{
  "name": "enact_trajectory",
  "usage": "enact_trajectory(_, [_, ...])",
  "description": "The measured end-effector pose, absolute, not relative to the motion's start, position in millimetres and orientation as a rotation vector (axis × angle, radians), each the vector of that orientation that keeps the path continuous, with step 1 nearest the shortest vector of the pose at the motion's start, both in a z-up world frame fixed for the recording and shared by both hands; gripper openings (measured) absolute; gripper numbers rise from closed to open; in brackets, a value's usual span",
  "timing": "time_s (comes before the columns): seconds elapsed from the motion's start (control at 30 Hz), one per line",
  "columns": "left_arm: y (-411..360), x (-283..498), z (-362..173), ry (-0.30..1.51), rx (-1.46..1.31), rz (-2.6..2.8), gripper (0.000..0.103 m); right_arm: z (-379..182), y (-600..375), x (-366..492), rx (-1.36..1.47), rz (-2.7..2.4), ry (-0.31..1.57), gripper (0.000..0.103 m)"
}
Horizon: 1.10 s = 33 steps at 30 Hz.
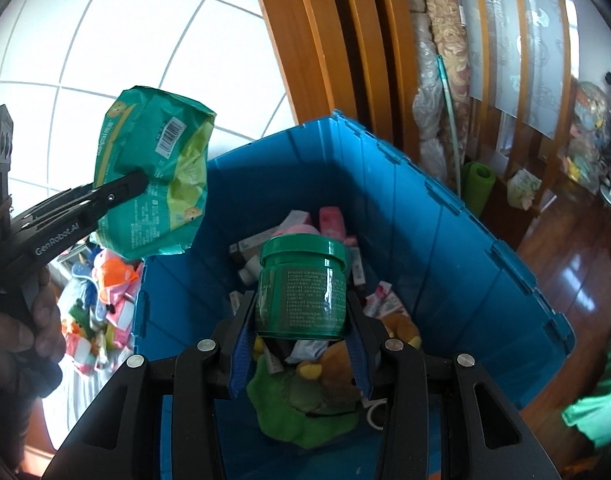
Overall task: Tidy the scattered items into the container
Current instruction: 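Open the left tool over the bin while the right tool drops the jar inside, then bring both tools back from the bin to the heap of items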
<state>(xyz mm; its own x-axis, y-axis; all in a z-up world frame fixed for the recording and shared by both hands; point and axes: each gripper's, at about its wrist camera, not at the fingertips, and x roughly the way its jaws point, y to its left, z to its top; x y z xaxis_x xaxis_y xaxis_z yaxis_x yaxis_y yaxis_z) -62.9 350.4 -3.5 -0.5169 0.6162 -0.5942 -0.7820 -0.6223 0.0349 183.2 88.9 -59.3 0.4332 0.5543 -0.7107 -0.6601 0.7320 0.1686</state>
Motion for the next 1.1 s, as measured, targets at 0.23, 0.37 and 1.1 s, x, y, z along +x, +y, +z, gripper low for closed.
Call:
enact_trajectory(0.23, [357,-67,-3,0.374,-0.693,2.152,0.022,-60,92,191,-0.146,0.751,0.832,0.040])
enact_trajectory(0.37, [360,-73,-1,0.380,-0.702,2.211,0.051,-57,96,193,-0.153,0.743,0.820,0.067])
enact_trajectory(1.1, [267,-92,-7,0.240,-0.775,2.393,0.103,-52,159,181,-0.174,0.846,0.777,0.103])
